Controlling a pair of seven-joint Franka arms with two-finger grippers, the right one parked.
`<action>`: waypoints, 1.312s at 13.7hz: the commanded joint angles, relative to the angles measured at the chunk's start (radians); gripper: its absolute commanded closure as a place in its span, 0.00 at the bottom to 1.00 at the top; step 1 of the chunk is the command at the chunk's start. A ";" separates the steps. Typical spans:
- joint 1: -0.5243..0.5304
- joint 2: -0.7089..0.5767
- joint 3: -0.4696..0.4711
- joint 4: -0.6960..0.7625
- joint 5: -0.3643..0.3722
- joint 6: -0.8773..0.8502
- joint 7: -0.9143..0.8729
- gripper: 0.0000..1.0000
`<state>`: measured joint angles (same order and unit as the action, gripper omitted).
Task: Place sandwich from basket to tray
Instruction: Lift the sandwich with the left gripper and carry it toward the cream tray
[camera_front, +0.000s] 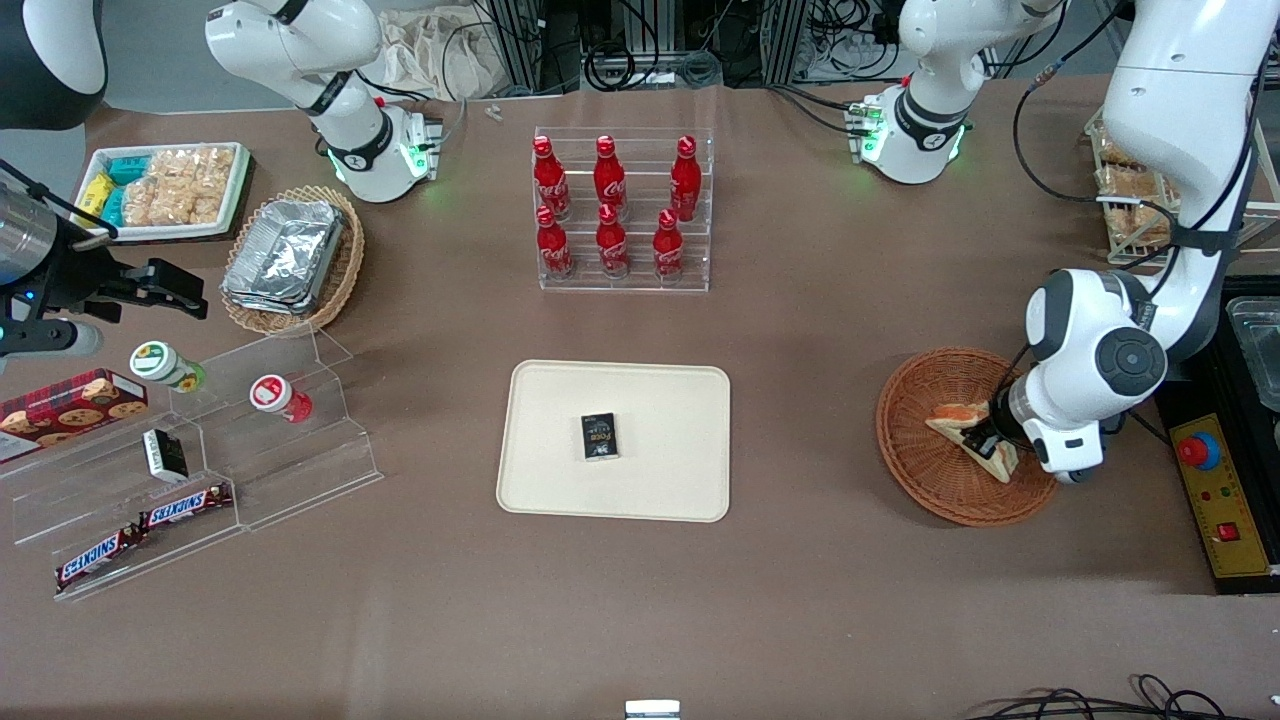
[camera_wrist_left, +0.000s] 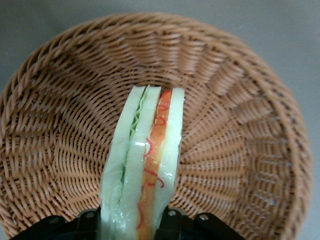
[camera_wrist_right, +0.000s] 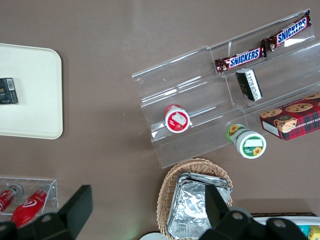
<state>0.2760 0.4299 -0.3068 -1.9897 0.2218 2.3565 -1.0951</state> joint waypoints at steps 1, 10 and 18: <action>-0.008 -0.022 -0.029 0.122 0.019 -0.190 -0.014 1.00; -0.014 0.013 -0.339 0.643 0.010 -0.781 0.448 1.00; -0.334 0.289 -0.378 0.784 0.048 -0.689 0.486 1.00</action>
<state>0.0453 0.5922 -0.7047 -1.3354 0.2297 1.6594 -0.6169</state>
